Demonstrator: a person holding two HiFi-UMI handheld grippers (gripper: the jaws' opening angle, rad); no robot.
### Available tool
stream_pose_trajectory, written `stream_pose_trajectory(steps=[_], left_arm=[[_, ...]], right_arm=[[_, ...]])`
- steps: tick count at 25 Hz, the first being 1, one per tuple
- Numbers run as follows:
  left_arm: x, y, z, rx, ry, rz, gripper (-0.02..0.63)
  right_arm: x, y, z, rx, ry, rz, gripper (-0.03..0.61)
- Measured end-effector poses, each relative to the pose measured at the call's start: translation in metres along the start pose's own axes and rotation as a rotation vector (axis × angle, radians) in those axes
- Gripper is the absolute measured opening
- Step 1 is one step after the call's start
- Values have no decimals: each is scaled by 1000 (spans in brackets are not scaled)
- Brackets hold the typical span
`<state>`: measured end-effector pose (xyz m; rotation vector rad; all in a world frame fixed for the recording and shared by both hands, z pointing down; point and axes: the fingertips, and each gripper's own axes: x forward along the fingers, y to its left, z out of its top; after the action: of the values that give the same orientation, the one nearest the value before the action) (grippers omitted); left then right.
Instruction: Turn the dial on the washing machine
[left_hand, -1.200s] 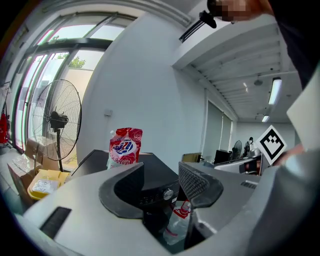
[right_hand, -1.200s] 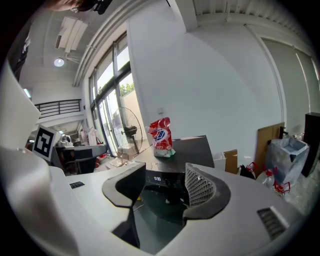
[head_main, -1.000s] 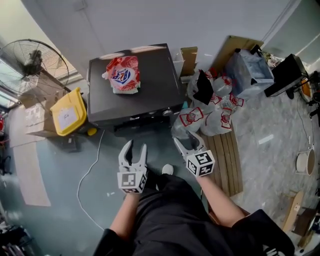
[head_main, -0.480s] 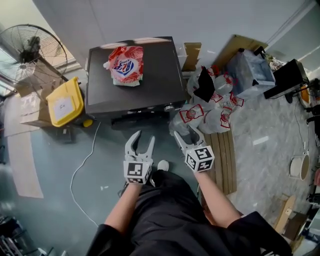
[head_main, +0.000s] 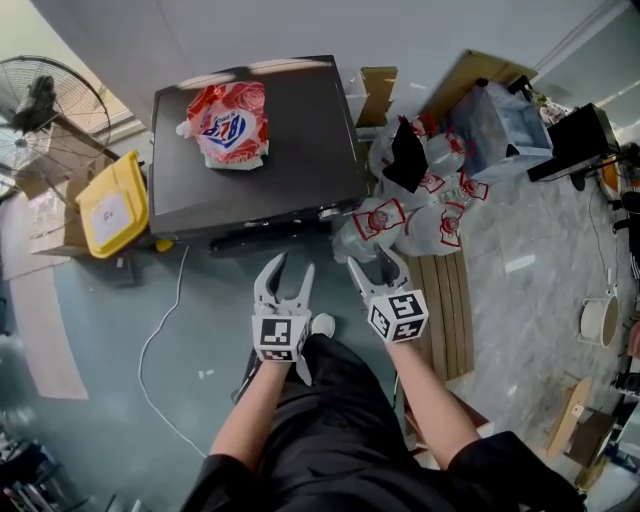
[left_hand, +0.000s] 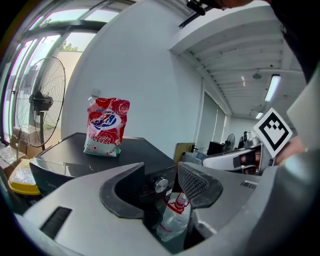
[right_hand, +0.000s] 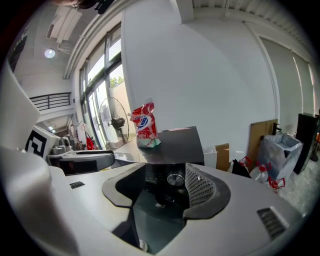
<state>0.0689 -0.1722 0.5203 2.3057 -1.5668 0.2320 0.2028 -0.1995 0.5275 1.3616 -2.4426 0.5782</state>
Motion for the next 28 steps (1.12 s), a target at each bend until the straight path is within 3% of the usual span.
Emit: stream_pose_trajectory(steps=[11,23,28], left_arm=[[22,38,-19,-9,6,57,186],[27,49,-26,-35,-5,59,186],[28,55,-31,-36,-7,55,186]], right_arm=[[89,-25,-33,-23,-8,-10,218],[136,-28,-78,-20,66,-12,218],[150,-33,-85,-38,53,-52,223]])
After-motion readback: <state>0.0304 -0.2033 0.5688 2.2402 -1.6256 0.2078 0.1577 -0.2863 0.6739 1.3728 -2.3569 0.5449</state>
